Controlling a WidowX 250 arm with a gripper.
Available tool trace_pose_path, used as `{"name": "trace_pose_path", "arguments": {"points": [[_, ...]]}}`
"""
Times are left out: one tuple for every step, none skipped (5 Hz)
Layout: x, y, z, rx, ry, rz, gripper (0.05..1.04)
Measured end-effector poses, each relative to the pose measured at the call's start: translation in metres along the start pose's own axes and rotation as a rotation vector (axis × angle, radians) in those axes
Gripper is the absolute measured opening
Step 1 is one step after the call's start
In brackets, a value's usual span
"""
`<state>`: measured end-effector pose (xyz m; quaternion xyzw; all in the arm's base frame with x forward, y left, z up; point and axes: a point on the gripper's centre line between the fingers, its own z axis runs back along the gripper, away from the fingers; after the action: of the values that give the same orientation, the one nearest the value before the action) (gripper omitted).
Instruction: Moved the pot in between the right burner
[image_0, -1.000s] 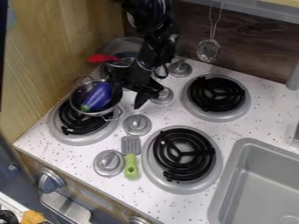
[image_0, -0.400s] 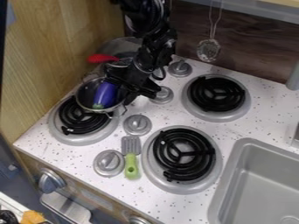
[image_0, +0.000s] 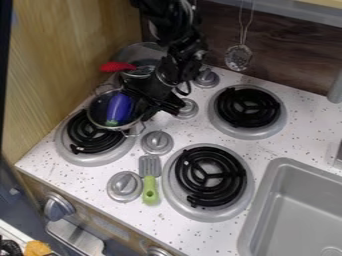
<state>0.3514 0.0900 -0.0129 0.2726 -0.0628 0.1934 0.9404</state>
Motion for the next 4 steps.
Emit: {"name": "trace_pose_path", "arguments": {"points": [[-0.008,-0.01,0.012,0.007,0.017,-0.015,0.073],[-0.015,-0.022,0.024,0.015,0.022,-0.041,0.074],[-0.003,-0.035,0.042,-0.01,-0.01,-0.045,0.074],[0.001,-0.05,0.06,-0.028,-0.037,-0.058,0.074]]}}
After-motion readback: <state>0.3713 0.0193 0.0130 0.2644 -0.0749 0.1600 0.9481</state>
